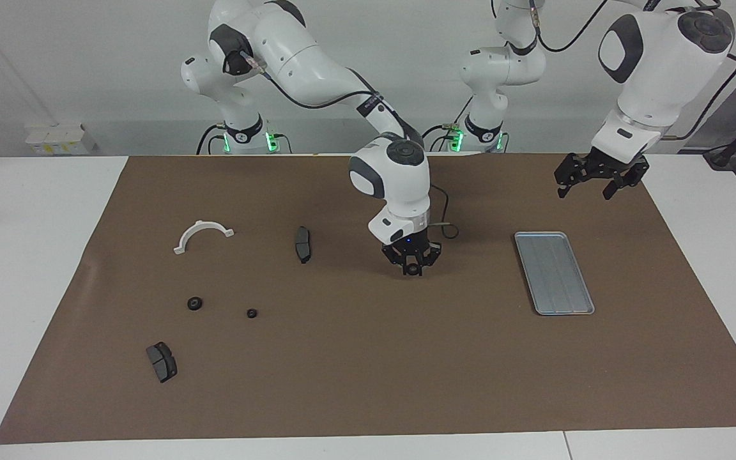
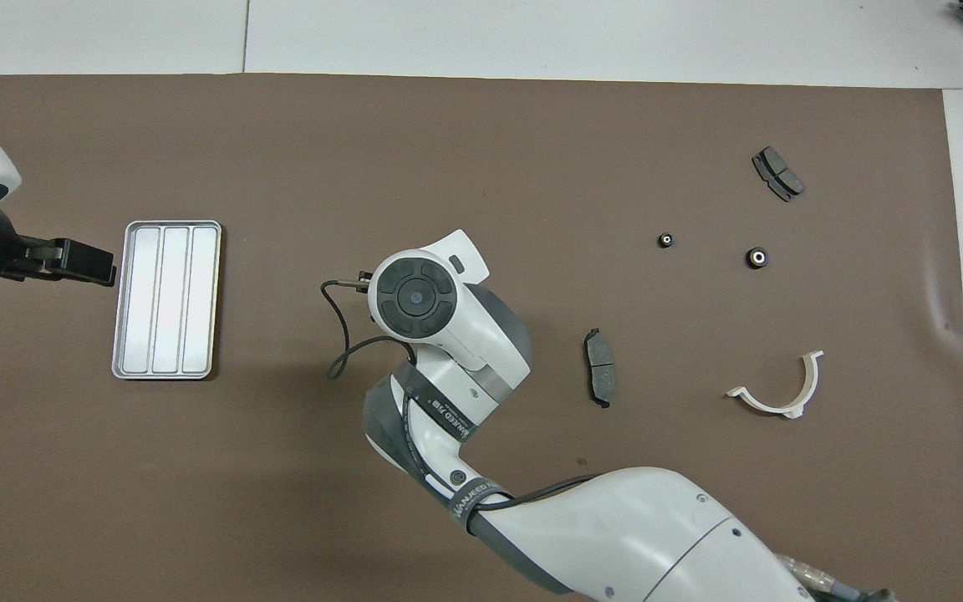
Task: Pick bearing gear from pile to tray
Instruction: 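Carry the bearing to the table center and release it, then grasp the bearing with the left gripper while the right gripper withdraws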
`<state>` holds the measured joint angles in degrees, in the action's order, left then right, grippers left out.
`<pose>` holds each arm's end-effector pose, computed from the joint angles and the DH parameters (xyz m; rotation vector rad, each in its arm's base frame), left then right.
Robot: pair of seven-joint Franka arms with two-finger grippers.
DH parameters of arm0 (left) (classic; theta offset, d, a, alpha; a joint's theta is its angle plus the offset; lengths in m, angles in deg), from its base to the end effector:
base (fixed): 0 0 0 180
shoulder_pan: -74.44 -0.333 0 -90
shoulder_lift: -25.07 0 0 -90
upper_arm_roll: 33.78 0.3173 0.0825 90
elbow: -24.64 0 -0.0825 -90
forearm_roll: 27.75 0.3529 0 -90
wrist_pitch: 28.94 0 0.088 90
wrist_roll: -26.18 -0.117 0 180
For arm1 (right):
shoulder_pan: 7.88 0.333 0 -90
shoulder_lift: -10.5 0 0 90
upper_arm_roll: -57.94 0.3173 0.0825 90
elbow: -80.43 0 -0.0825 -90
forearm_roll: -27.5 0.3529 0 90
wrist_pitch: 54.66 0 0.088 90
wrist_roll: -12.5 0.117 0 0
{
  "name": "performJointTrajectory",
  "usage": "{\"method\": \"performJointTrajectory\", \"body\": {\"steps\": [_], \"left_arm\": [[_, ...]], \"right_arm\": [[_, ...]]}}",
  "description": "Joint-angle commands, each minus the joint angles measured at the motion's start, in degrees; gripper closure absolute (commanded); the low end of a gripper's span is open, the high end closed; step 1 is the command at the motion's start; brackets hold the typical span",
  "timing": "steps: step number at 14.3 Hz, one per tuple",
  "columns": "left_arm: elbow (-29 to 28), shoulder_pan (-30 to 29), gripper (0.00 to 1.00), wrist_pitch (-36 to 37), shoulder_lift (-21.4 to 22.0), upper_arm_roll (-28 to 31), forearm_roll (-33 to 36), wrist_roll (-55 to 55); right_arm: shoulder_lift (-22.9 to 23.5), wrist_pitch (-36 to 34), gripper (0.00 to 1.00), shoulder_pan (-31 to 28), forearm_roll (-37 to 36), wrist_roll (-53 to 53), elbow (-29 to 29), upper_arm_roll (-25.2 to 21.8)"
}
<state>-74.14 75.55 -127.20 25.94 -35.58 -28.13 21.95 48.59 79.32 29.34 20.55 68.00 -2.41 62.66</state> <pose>0.5266 -0.0276 0.5682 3.1296 -0.1938 0.0097 0.5441 0.4686 0.3283 -2.9741 0.2772 -0.2822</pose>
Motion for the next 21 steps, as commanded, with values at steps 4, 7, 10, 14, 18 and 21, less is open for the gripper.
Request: {"method": "performJointTrajectory", "body": {"steps": [4, 7, 10, 14, 18, 21], "left_arm": [[-1.50, -0.41, 0.00, -0.70, 1.32, -0.14, 0.81, -0.51], [-1.50, -0.41, 0.00, -0.70, 1.33, -0.14, 0.81, -0.51], [-1.42, -0.33, 0.00, -0.70, 1.33, -0.23, 0.81, -0.51], [-1.50, -0.06, 0.00, -2.19, 1.32, -0.32, 0.72, 0.19], [-1.86, 4.75, 0.00, -4.48, 1.15, -0.67, 0.37, 7.92], [-1.86, 10.55, 0.00, -4.83, 0.62, -0.76, 0.37, 15.72]], "right_arm": [[0.93, -1.35, 0.68, 2.24, -2.71, 1.01, 0.84, -0.06], [0.23, -2.40, 0.24, 1.72, -2.98, 1.10, 0.84, -0.06], [-3.10, -2.85, 0.00, -0.56, -2.98, 0.58, -1.88, -0.24], [-14.69, -1.44, 0.00, -7.93, -1.93, -7.39, -15.22, 0.02], [-20.50, -1.71, 0.00, -15.32, 0.88, -19.43, -21.74, 0.02], [-23.15, -1.79, 0.00, -22.08, 3.08, -29.98, -24.91, 0.02]]}}
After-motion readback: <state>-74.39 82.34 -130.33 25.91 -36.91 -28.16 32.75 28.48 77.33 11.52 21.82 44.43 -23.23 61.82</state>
